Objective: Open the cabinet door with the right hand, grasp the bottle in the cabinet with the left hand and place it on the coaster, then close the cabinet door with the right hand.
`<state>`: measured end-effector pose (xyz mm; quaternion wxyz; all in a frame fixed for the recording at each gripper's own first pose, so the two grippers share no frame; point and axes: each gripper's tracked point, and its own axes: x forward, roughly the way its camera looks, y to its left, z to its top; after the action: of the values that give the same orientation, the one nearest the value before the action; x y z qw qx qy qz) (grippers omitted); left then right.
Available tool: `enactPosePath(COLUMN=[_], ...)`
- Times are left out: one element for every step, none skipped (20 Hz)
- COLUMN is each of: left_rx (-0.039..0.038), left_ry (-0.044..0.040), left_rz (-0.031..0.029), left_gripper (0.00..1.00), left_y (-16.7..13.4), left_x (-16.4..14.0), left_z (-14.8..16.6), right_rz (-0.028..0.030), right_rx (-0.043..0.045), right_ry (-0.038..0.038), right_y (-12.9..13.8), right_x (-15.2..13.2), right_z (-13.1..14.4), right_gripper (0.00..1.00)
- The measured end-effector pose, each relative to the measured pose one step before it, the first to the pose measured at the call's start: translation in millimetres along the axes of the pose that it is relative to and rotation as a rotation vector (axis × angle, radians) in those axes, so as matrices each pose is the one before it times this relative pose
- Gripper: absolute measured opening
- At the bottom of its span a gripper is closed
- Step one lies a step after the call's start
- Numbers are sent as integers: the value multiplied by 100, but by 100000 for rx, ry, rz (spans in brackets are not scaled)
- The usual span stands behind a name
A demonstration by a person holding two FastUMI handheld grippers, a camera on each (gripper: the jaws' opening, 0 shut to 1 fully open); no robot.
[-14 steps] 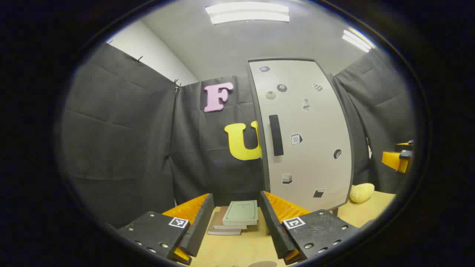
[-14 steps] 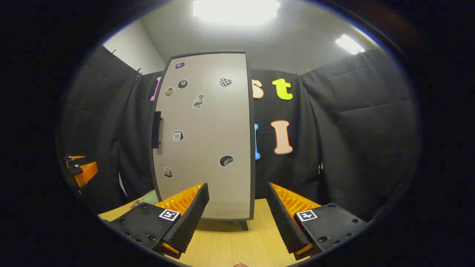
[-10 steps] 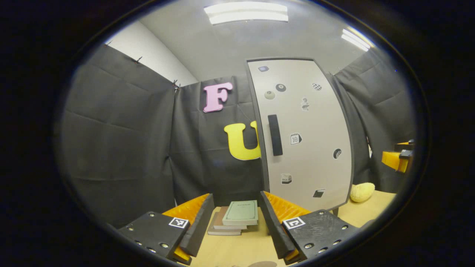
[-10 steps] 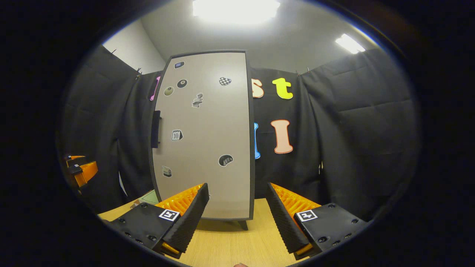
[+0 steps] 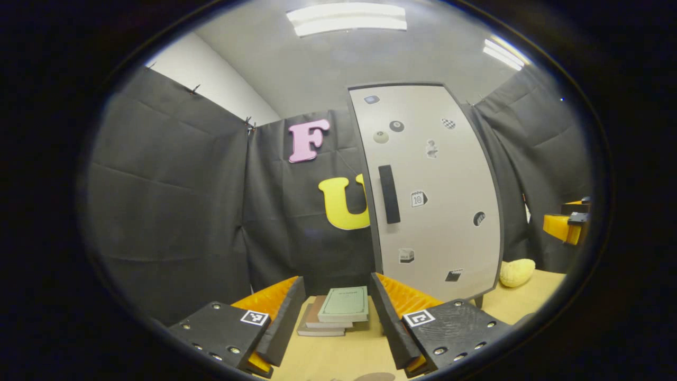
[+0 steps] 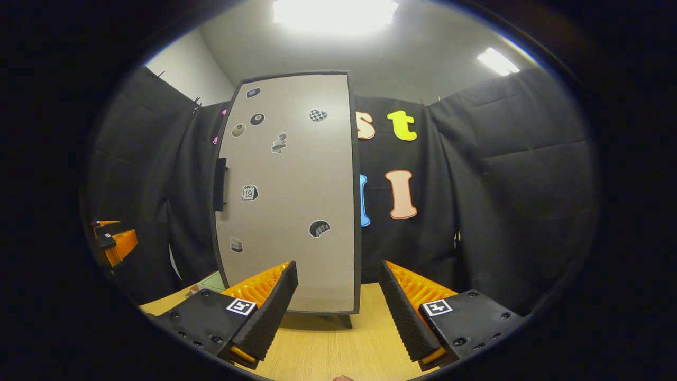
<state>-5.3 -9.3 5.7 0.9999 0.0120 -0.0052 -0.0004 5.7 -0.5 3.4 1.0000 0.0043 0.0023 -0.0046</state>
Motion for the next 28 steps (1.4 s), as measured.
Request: enactPosePath(left_rx=[108, -19, 31, 13, -128, -174, -110, 56, 128, 147, 150, 166, 150, 56, 15, -42, 35, 224, 213, 189, 28, -156, -409, -465, -247, -38, 146, 166], left_ry=[11, -125, -241, -126, 95, 92, 234, 14, -51, -94, -109, -73, -71, 55, 76, 108, 249, 602, 392, 579, 573, 738, 626, 539, 512, 503, 415, 374], left_rz=[-127, -131, 100, 254, 207, 81, 36, 63, 139, 160, 312, 408, 667, 694, 850, 842, 1095, 1478, 1290, 1758, 1511, 1920, 1938, 1862, 1858, 1801, 1793, 1763], left_gripper=[77, 77, 77, 77, 77, 74, 74, 74, 77, 77, 77, 77, 77, 77, 77, 77, 77, 77, 77, 77, 77, 77, 77, 77, 77, 77, 74, 74], left_y=[-133, -29, -34, 25, 30, -72, -41, -19, 58, 99, 169, 278, 353, 431, 481, 532, 645, 876, 749, 1017, 874, 1044, 986, 1073, 998, 1019, 1025, 968], left_x=[-63, -151, -122, -192, -56, -106, -29, -29, -45, -134, -73, -205, -62, -96, -168, -227, -243, -300, -197, -322, -245, -189, -107, -253, -146, -219, -160, -78], left_z=[117, -22, 142, -22, -13, -33, -6, -23, -2, 85, 66, 2, 8, -42, -12, -156, -99, -362, -203, -349, -273, -441, -201, -199, -189, -374, -220, -265], right_rz=[-103, -85, -13, 121, 221, 177, 199, 103, 173, 237, 560, 560, 763, 1054, 988, 593, 95, 363, 854, 1275, 1195, 1323, 1426, 1513, 1526, 1785, 1849, 1798], right_rx=[107, 85, 7, -56, -94, -76, 17, -54, -133, -133, -84, -164, 88, 467, 693, 359, -174, -206, 192, 323, 53, -297, -663, -825, -667, -228, 327, 596], right_ry=[-24, -40, -71, 9, 337, 184, -19, -168, -325, -343, -356, -197, 123, 198, -90, -72, 394, 353, -97, -436, -328, -621, -675, -600, -581, -357, 104, -55], right_y=[-28, -33, -23, 6, 10, 15, 17, -6, 32, 108, 177, 234, 326, 489, 463, 328, 283, 399, 630, 801, 701, 823, 812, 937, 909, 994, 991, 1156], right_x=[-49, 3, 74, 81, 50, 150, 134, -42, 35, -119, 28, 301, 396, 548, 584, 509, 582, 478, 535, 483, 577, 389, 541, 487, 532, 502, 681, 493], right_z=[23, -11, 67, -96, -61, -97, 40, 57, 99, 49, 203, 265, 258, 246, 425, 502, 350, 369, 458, 447, 475, 363, 496, 441, 537, 283, 362, 281], right_gripper=[97, 98, 97, 97, 97, 98, 98, 97, 97, 97, 97, 97, 98, 98, 97, 98, 98, 98, 98, 97, 97, 97, 97, 97, 97, 98, 98, 97])
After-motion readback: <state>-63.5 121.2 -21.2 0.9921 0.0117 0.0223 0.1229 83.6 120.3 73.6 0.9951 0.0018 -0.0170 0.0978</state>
